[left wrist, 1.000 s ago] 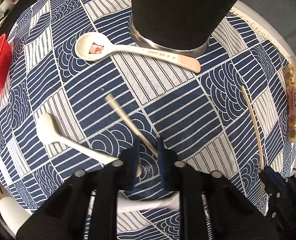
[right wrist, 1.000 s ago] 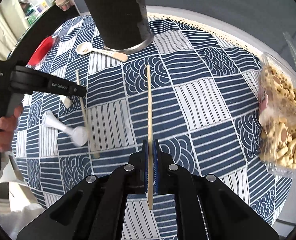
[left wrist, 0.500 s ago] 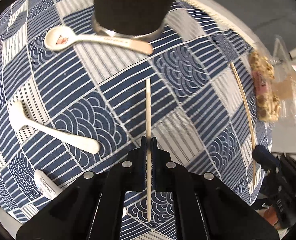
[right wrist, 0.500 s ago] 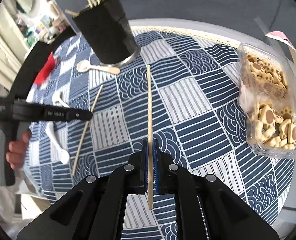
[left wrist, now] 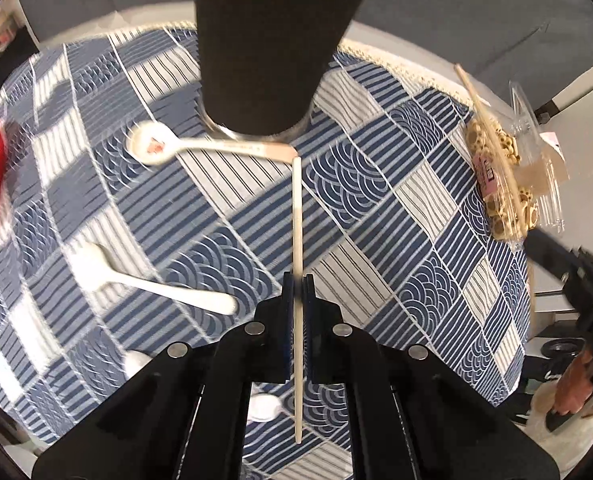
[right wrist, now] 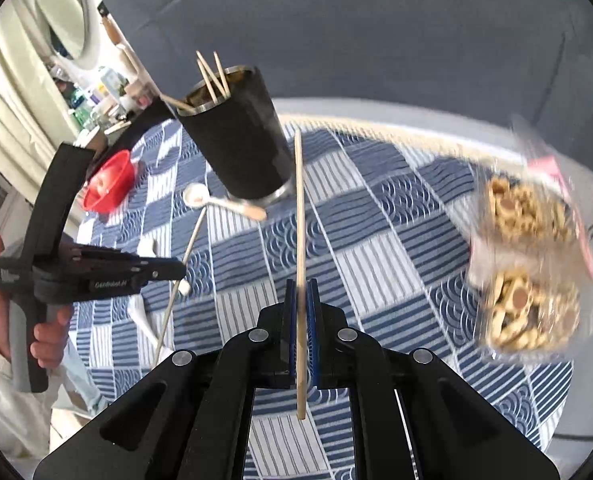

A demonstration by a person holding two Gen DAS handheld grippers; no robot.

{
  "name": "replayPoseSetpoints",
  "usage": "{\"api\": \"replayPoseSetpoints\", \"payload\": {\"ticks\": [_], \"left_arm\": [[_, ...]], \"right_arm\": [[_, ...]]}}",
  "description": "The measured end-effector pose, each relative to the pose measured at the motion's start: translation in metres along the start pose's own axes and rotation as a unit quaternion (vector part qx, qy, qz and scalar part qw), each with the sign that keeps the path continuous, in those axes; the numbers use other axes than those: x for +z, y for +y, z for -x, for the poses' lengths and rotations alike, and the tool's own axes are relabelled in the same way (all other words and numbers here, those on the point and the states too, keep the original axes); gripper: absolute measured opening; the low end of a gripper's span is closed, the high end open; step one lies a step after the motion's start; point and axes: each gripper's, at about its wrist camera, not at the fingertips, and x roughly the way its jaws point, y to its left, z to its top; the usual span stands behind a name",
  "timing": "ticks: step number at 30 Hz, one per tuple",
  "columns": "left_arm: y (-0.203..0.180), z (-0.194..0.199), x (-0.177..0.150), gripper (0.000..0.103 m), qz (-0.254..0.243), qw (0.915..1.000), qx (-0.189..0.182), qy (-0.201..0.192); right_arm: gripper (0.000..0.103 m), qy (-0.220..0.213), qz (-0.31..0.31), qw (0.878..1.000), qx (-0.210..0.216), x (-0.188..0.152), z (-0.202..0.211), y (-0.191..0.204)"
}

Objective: Organize utensils
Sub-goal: 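Lift both held chopsticks and carry them over the black holder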

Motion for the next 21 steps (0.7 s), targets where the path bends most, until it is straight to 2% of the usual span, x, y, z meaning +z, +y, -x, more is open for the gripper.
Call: {"api": "replayPoseSetpoints", "payload": {"ticks": [2, 12, 17, 21], "left_arm": [[0.007, 0.014, 0.004, 0.004, -0.006, 0.9998, 0.017, -0.010], [0.042, 0.076, 0.029, 0.004, -0.021, 0.9970, 0.043, -0.061], [0.063, 0.097, 0.044, 0.004, -0.028, 0.9956, 0.040, -0.080], [0.078, 0.116, 0.061, 0.004, -0.032, 0.9938, 0.022, -0.104]], "right_arm": [[0.005, -0.010, 0.003, 1.000, 0.000, 0.011, 0.004, 0.004], [0.005, -0.077, 0.021, 0.997, 0.000, 0.065, 0.027, 0.034], [0.005, -0.111, 0.029, 0.993, 0.010, 0.078, 0.028, 0.051], [0.005, -0.144, 0.023, 0.989, 0.028, 0.086, 0.032, 0.059]]}}
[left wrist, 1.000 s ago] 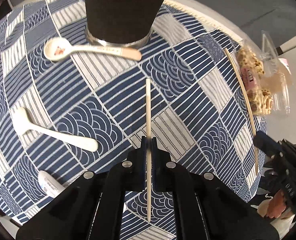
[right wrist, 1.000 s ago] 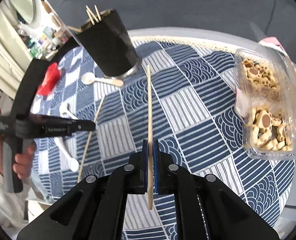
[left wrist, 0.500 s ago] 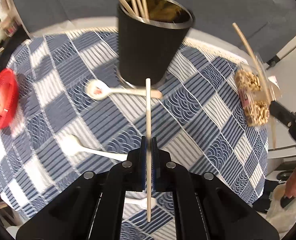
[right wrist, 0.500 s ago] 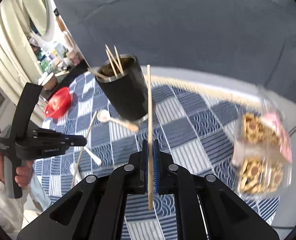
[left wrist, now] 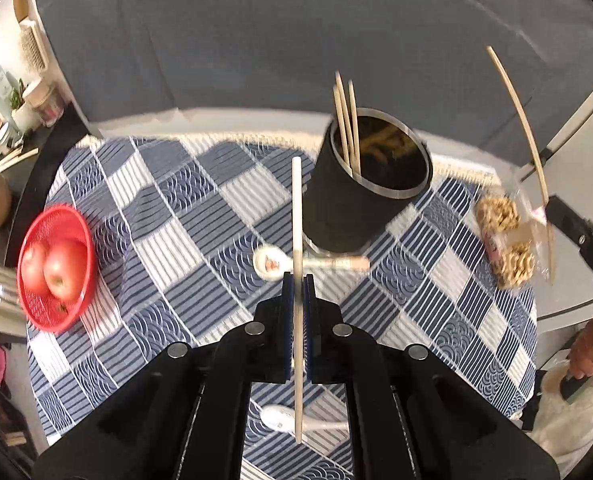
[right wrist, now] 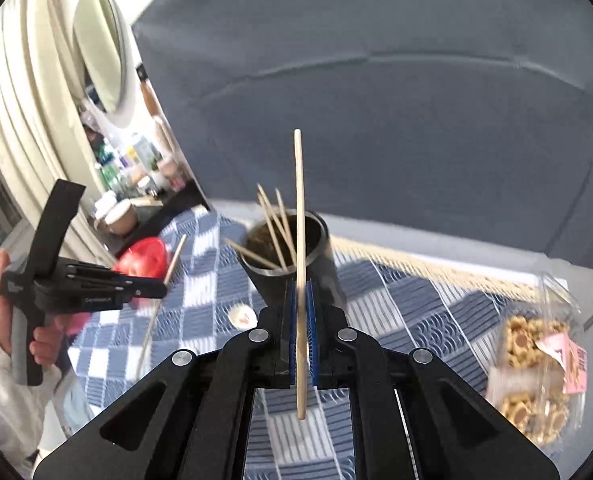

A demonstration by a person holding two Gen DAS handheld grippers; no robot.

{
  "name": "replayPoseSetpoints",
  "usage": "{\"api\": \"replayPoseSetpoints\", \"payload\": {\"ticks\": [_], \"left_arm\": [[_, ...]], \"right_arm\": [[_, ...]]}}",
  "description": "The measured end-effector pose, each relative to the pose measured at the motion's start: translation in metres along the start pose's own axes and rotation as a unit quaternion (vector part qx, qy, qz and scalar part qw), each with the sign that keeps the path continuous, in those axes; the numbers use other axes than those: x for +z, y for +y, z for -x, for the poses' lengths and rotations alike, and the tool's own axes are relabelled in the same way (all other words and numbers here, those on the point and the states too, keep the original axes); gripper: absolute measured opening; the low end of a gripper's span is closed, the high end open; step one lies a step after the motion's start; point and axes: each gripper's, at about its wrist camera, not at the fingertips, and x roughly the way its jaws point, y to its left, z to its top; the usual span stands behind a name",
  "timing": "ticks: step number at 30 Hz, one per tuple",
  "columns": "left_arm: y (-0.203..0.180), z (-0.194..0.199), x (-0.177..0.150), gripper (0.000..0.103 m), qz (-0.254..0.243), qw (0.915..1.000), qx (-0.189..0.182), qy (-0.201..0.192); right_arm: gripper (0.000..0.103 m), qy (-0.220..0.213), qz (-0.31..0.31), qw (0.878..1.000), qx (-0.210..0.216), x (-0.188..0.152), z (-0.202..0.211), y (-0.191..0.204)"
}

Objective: Organize utensils
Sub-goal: 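Lift both held chopsticks and carry them over the black holder, then lower the left chopstick into the holder and open while the right gripper does too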

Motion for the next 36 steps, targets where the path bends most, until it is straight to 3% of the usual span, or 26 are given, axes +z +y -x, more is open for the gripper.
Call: {"api": "replayPoseSetpoints", "payload": {"ticks": [14, 20, 23, 28, 36], "left_arm": [[0.011, 0.028, 0.066, 0.005, -0.070, 0.9918, -0.090, -0.058], [0.007, 0.033, 0.087, 0.005, -0.093, 0.9832, -0.130, -0.088], [0.007, 0.035, 0.090, 0.005, -0.093, 0.9775, -0.164, -0.095], [0.005, 0.037, 0.104, 0.005, -0.099, 0.9748, -0.167, -0.111], [0.007, 0.023, 0.133, 0.005, -0.069, 0.9637, -0.213, -0.145]], "right_arm": [[0.005, -0.047, -0.067, 0.995, 0.051, 0.019, -0.025, 0.011], [0.005, -0.067, -0.076, 0.994, 0.045, 0.022, -0.043, 0.018], [0.005, -0.080, -0.078, 0.993, 0.039, 0.027, -0.049, 0.020], [0.005, -0.100, -0.044, 0.994, 0.021, 0.038, -0.063, 0.030], [0.005, -0.116, -0.060, 0.990, 0.047, 0.042, -0.091, 0.008]]}}
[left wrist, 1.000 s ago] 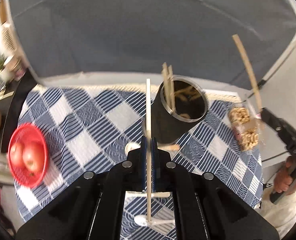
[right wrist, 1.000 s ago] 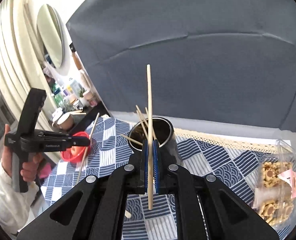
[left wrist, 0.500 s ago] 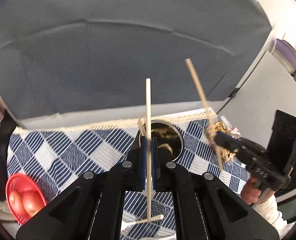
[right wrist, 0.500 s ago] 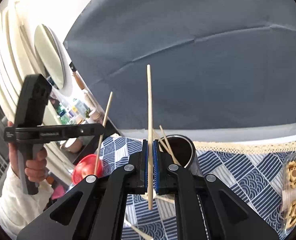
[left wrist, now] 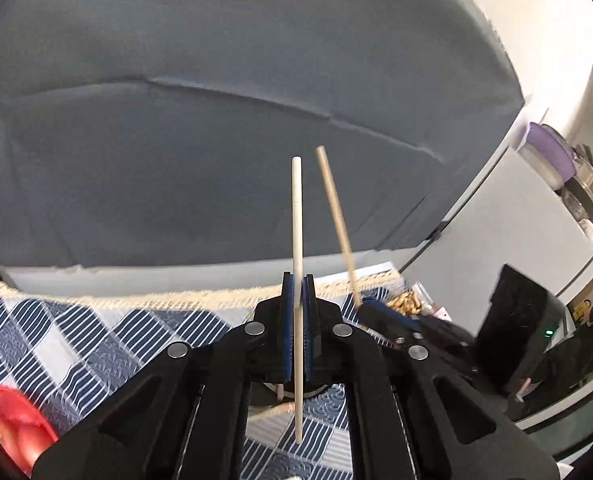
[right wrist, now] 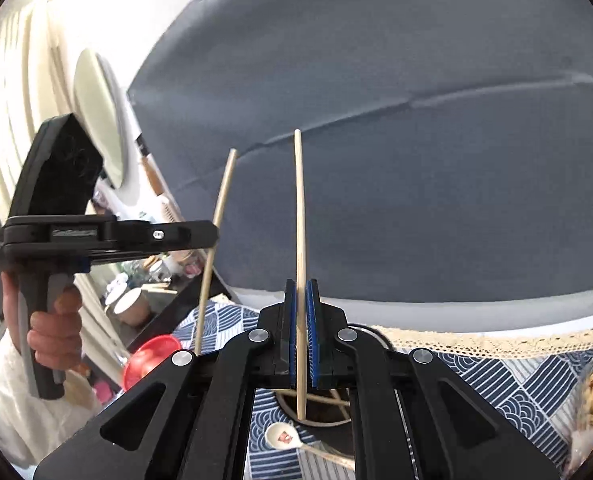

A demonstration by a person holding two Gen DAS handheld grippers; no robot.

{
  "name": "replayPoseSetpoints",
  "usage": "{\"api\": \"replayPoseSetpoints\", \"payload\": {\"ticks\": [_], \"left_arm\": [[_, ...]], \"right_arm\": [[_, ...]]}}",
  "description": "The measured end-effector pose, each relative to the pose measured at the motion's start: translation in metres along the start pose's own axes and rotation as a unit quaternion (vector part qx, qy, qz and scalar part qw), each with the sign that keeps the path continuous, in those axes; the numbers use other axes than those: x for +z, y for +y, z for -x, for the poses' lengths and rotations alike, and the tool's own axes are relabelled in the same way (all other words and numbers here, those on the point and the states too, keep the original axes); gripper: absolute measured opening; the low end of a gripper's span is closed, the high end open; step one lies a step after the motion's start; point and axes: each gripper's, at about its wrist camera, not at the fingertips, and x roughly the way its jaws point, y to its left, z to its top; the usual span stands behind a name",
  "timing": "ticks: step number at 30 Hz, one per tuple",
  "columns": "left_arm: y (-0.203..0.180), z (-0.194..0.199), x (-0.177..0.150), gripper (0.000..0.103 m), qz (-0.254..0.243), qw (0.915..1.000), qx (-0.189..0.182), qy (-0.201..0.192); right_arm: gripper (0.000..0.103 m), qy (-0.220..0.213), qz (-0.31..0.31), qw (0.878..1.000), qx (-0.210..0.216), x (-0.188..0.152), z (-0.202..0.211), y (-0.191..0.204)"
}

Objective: Organize utensils
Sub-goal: 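Lower the left chopstick into the holder and open while the right gripper does too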

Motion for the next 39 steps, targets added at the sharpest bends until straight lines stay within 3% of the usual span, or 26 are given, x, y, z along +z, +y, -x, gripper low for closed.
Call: {"api": "replayPoseSetpoints", "payload": {"ticks": [10, 12, 21, 32, 37, 39], "left_arm": [[0.009, -0.036, 0.014, 0.005, 0.011, 0.9996, -0.013, -0.021], [0.007, -0.044, 0.014, 0.005, -0.005, 0.9994, 0.005, -0.033], [-0.001, -0.085, -0.012, 0.005, -0.044, 0.9987, 0.027, -0.001], [-0.001, -0.073, -0.028, 0.005, -0.052, 0.9980, 0.034, 0.009], [-0.008, -0.045, -0.037, 0.005, -0.082, 0.9956, 0.042, -0.015], [-0.010, -0.042, -0.044, 0.005, -0.094, 0.9946, 0.043, -0.004]], "right_arm": [[0.005, 0.007, -0.029, 0.999, 0.030, -0.016, -0.039, -0.033], [0.005, 0.005, -0.024, 0.999, 0.032, -0.020, -0.042, -0.035], [0.005, 0.021, -0.008, 1.000, 0.017, -0.034, -0.050, -0.045], [0.005, 0.034, 0.020, 0.999, -0.010, -0.040, -0.020, -0.034], [0.005, 0.057, 0.082, 0.994, -0.038, -0.049, -0.004, -0.008], [0.005, 0.067, 0.096, 0.992, -0.049, -0.051, -0.003, -0.002]]}}
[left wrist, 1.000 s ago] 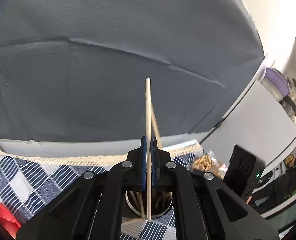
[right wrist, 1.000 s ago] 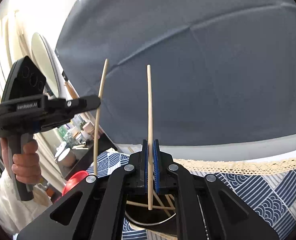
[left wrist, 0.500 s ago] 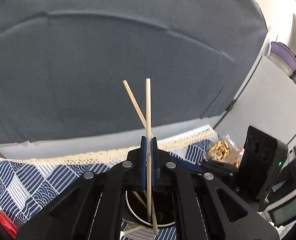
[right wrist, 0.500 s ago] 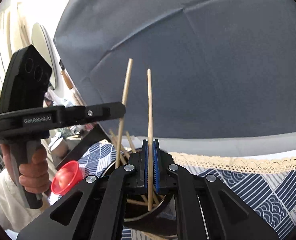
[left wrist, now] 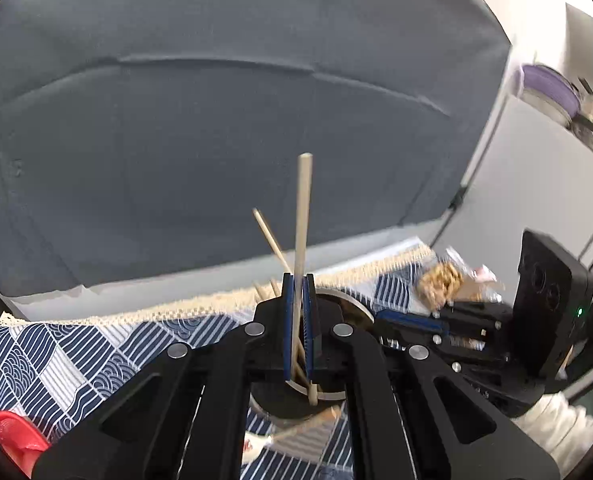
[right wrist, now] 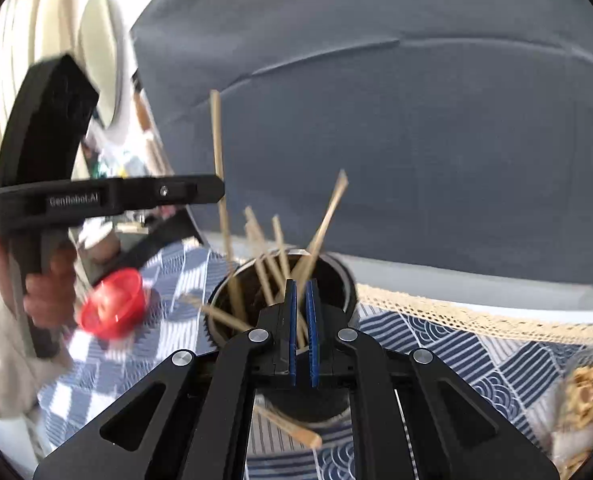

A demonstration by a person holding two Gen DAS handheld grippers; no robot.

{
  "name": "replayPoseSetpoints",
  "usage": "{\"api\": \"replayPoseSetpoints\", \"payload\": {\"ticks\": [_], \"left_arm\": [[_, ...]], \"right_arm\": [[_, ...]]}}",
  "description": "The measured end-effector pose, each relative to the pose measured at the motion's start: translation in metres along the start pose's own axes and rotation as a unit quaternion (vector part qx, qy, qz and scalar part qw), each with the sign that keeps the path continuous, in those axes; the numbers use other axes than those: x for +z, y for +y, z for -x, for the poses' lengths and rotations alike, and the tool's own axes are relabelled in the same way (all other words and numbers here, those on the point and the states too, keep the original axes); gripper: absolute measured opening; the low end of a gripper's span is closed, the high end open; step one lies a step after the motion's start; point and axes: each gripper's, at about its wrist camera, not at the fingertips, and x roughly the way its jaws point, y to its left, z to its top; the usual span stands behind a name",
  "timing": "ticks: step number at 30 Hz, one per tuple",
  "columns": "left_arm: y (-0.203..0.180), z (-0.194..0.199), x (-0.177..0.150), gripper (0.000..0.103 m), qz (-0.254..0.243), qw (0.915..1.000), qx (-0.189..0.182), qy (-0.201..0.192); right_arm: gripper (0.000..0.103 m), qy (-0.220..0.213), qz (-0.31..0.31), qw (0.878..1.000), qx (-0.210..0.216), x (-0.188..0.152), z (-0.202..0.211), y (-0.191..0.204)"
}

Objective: Organize utensils
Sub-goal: 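Lower the left chopstick into the holder and open while the right gripper does too, then withdraw both grippers and move the right gripper toward the ceramic spoon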

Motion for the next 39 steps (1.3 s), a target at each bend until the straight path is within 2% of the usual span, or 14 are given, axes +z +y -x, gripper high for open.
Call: {"api": "replayPoseSetpoints", "payload": {"ticks": [6, 8, 10, 11, 14, 16, 18, 19, 20, 23, 27, 39], "left_arm": [[0.003, -0.002, -0.013, 0.005, 0.021, 0.9995, -0.020, 0.016], [0.001, -0.005, -0.017, 0.007, 0.016, 0.9995, -0.009, 0.024], [-0.001, -0.005, -0.020, 0.027, 0.013, 0.9995, -0.005, 0.029], [-0.001, -0.003, -0.022, 0.037, 0.014, 0.9995, -0.006, 0.028], [-0.001, 0.002, -0.024, 0.049, 0.017, 0.9994, -0.010, 0.028], [-0.001, 0.006, -0.026, 0.058, 0.013, 0.9995, -0.002, 0.027], [0.002, 0.011, -0.030, 0.075, 0.017, 0.9995, 0.001, 0.026], [0.004, 0.014, -0.032, 0.081, 0.022, 0.9994, 0.001, 0.025], [0.006, 0.016, -0.034, 0.093, 0.028, 0.9993, 0.001, 0.026], [0.015, 0.021, -0.043, 0.096, 0.045, 0.9986, 0.007, 0.027], [0.027, 0.022, -0.059, 0.097, 0.059, 0.9967, 0.030, 0.048], [0.056, 0.005, -0.104, 0.097, 0.087, 0.9875, 0.067, 0.113]], "right_arm": [[0.007, 0.013, -0.001, 1.000, -0.010, -0.004, 0.005, 0.007], [0.008, 0.017, 0.002, 1.000, -0.017, -0.005, 0.006, 0.011], [0.008, 0.022, -0.002, 1.000, -0.020, -0.007, 0.010, 0.011], [0.013, 0.024, -0.004, 0.999, -0.022, -0.008, 0.011, 0.009], [0.045, 0.028, 0.001, 0.999, -0.041, -0.010, 0.017, 0.013], [0.050, 0.032, 0.004, 0.998, -0.046, -0.012, 0.019, 0.015], [0.071, 0.046, 0.007, 0.997, -0.059, -0.014, 0.021, 0.017], [0.087, 0.050, 0.008, 0.996, -0.069, -0.016, 0.021, 0.018], [0.089, 0.056, 0.011, 0.995, -0.080, -0.019, 0.022, 0.019], [0.088, 0.074, 0.008, 0.993, -0.095, -0.028, 0.021, 0.018], [0.088, 0.100, -0.005, 0.989, -0.107, -0.047, 0.018, 0.016], [0.088, 0.158, 0.009, 0.980, -0.120, -0.090, 0.013, 0.026]]}}
